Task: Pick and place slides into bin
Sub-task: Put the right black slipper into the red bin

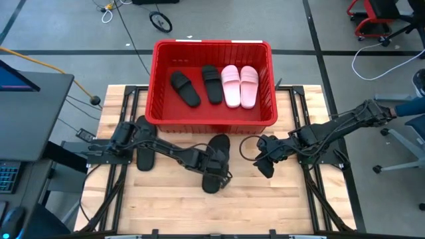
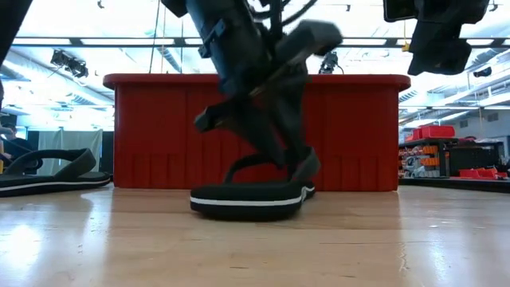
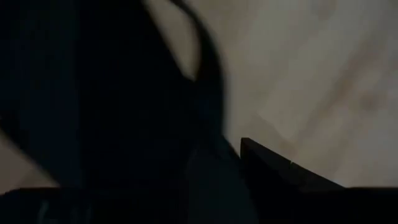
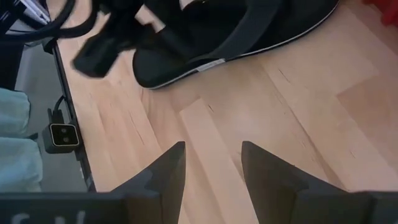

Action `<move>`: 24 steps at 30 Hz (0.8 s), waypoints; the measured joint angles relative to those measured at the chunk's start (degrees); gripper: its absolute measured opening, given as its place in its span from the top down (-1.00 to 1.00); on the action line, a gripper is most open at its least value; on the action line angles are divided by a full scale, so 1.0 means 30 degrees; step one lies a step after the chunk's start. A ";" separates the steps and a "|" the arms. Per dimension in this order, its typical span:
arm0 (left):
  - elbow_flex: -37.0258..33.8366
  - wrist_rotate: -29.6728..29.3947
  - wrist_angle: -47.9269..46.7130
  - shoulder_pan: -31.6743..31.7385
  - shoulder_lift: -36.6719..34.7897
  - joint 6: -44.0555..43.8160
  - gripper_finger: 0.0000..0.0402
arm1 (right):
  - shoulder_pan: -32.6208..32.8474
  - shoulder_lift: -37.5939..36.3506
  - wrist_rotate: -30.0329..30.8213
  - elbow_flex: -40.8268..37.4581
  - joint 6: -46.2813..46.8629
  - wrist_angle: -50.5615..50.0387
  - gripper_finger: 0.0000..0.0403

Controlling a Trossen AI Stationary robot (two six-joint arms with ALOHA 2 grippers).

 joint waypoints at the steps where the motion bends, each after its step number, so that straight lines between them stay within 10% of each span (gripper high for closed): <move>1: -0.0003 0.0173 0.0357 -0.0062 -0.0003 0.0184 0.36 | 0.0000 0.0000 -0.0007 0.0000 -0.0089 0.0003 0.19; 15: 0.0000 -0.2103 0.0861 0.0122 0.0108 -0.0743 -0.09 | 0.0000 -0.0006 0.0000 0.0000 -0.1115 0.0015 0.19; 24: 0.0028 -0.2775 0.2308 0.0925 0.1169 -0.0476 0.00 | 0.0000 -0.0007 0.0000 0.0007 -0.1084 0.0029 0.19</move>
